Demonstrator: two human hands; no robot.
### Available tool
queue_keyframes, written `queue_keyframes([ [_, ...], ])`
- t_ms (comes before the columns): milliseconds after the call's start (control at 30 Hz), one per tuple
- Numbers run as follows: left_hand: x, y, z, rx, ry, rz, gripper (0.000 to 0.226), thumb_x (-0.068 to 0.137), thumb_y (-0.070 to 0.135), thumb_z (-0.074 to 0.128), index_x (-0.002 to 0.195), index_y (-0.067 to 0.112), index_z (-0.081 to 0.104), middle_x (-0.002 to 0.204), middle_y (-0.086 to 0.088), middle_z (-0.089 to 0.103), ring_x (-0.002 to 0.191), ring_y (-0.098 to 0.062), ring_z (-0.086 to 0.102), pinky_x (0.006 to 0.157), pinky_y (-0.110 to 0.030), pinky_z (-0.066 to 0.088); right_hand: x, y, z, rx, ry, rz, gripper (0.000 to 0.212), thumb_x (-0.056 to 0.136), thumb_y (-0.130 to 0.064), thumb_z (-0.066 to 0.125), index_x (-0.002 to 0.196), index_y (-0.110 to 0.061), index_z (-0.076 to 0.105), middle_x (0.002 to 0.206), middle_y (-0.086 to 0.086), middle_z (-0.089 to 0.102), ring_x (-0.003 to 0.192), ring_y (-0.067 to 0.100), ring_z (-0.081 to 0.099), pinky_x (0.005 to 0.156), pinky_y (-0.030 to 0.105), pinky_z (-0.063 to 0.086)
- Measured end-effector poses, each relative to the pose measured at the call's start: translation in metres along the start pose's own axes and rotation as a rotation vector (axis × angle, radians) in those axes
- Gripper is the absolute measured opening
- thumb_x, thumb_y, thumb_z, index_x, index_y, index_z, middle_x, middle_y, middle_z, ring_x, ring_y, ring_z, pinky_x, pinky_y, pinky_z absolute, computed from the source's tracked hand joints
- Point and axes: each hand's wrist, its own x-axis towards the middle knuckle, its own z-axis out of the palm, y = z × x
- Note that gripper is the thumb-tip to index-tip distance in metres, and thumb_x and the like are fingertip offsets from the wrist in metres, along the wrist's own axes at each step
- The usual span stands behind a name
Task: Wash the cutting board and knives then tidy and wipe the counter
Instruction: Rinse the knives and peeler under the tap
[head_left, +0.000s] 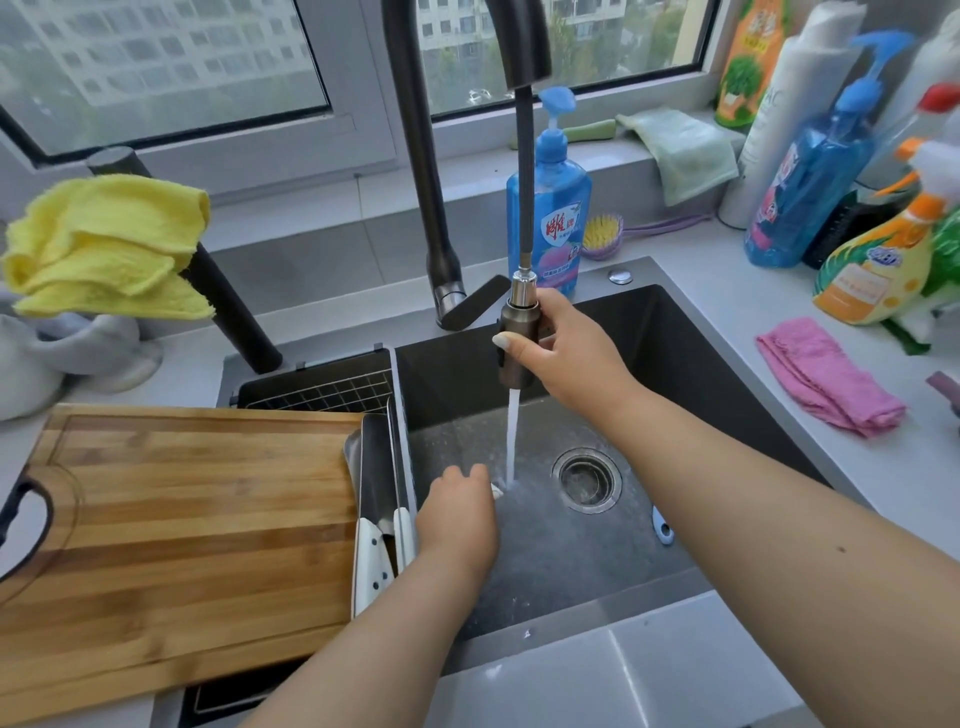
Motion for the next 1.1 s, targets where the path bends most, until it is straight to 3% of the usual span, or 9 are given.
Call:
queue_keyframes([
  [233, -0.003, -0.003, -0.004, -0.008, 0.023, 0.005, 0.038, 0.081, -0.005, 0.052, 0.115, 0.012, 0.048, 0.116, -0.011, 0.05, 0.106, -0.028, 0.049, 0.069, -0.031, 0.037, 0.003, 0.001, -0.003, -0.036, 0.01, 0.003, 0.044, 0.09, -0.041, 0.062, 0.127, -0.026, 0.045, 0.109, -0.011, 0.057, 0.097, 0.012, 0.059, 0.088, 0.031, 0.051],
  [833, -0.003, -0.007, -0.006, -0.029, 0.037, 0.007, 0.039, 0.082, -0.001, 0.057, 0.117, 0.014, 0.048, 0.115, -0.008, 0.05, 0.103, -0.024, 0.049, 0.071, -0.031, 0.042, 0.004, 0.0, 0.001, -0.015, -0.011, 0.01, 0.045, 0.089, -0.042, 0.062, 0.128, -0.026, 0.045, 0.113, -0.007, 0.06, 0.102, 0.017, 0.06, 0.093, 0.04, 0.053],
  [1100, 0.003, -0.007, -0.003, -0.064, -0.016, -0.061, 0.019, 0.094, 0.023, 0.05, 0.108, 0.011, 0.054, 0.105, -0.007, 0.061, 0.095, -0.026, 0.059, 0.065, -0.03, 0.04, 0.005, 0.0, 0.002, -0.03, 0.003, 0.013, 0.046, 0.09, -0.041, 0.061, 0.13, -0.026, 0.044, 0.119, -0.006, 0.059, 0.106, 0.016, 0.059, 0.093, 0.033, 0.05],
])
